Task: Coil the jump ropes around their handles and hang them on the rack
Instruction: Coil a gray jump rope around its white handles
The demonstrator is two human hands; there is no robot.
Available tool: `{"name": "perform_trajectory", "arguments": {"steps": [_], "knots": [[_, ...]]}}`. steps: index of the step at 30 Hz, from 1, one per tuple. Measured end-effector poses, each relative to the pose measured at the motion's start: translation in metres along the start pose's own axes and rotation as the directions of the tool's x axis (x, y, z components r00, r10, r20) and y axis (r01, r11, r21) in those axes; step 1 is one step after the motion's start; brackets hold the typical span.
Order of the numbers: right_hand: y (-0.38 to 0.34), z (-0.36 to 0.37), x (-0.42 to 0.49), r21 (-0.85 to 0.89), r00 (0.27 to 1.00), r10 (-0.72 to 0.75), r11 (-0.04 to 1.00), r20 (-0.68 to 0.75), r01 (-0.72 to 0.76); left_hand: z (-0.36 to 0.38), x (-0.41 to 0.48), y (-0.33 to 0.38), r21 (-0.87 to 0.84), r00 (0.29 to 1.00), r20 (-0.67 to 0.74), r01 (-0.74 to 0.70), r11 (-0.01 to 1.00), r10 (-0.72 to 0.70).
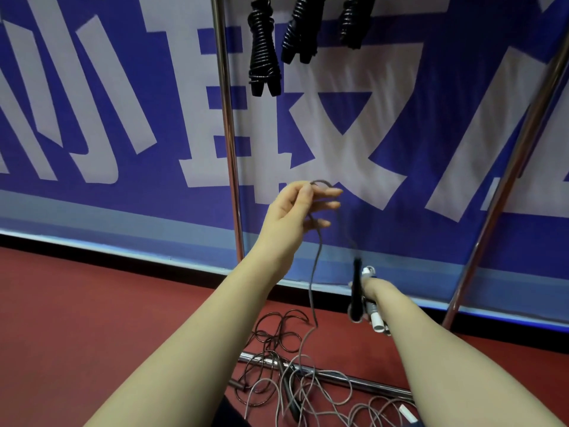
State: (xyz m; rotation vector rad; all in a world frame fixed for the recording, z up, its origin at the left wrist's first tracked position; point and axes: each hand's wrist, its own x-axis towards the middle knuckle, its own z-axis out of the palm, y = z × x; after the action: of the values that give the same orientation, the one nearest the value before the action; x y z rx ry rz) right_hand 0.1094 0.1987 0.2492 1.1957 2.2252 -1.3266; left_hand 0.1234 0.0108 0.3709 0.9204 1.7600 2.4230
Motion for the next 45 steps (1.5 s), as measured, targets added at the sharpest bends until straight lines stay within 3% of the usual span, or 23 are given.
{"name": "perform_trajectory", "arguments": {"steps": [4,6,9,12,14,17,19,22,24,30,39,45], "knots": [[0.031,-0.013,0.002,0.221,0.925,0.086,0.975,-0.371,-0.002,-0.009,0.005,-0.002,0.068,0.990,-0.138,-0.034,0.997,0.043],[0.041,-0.019,0.006,0.270,0.887,0.090,0.962,-0.454,0.041,-0.014,0.005,-0.009,0.155,0.983,-0.184,0.034,0.987,-0.005],[0.042,-0.025,0.010,0.370,0.931,0.025,0.921,-0.364,0.120,-0.022,0.007,-0.025,0.401,0.979,-0.167,0.177,0.899,-0.119],[0.032,-0.026,0.010,0.436,0.980,-0.131,0.881,-0.149,0.184,-0.029,0.006,-0.041,0.688,0.957,-0.053,0.241,0.684,-0.284],[0.022,-0.025,-0.003,0.390,0.969,-0.248,0.890,-0.024,0.237,-0.033,0.003,-0.047,0.810,0.916,-0.009,0.242,0.535,-0.402],[0.002,-0.023,-0.028,0.357,0.911,-0.409,0.859,0.051,0.366,-0.033,-0.003,-0.051,0.903,0.876,-0.025,0.227,0.366,-0.482],[-0.010,-0.020,-0.046,0.369,0.866,-0.493,0.821,0.078,0.435,-0.030,-0.004,-0.050,0.880,0.885,-0.037,0.249,0.405,-0.464],[-0.024,-0.014,-0.070,0.424,0.806,-0.580,0.764,0.121,0.486,-0.022,-0.004,-0.036,0.680,0.900,0.028,0.303,0.668,-0.436],[-0.030,-0.010,-0.082,0.465,0.784,-0.609,0.733,0.122,0.497,-0.019,-0.006,-0.028,0.534,0.883,0.115,0.332,0.778,-0.456],[-0.032,-0.006,-0.100,0.474,0.786,-0.600,0.740,0.146,0.477,-0.009,-0.015,-0.025,0.627,0.883,0.159,0.255,0.736,-0.441],[-0.028,-0.023,-0.106,0.471,0.733,-0.657,0.711,0.177,0.523,0.001,-0.010,-0.006,0.555,0.848,0.257,0.262,0.789,-0.463],[-0.027,-0.028,-0.109,0.466,0.685,-0.687,0.702,0.244,0.538,-0.011,-0.002,0.002,0.598,0.921,0.139,0.215,0.772,-0.364]]}}
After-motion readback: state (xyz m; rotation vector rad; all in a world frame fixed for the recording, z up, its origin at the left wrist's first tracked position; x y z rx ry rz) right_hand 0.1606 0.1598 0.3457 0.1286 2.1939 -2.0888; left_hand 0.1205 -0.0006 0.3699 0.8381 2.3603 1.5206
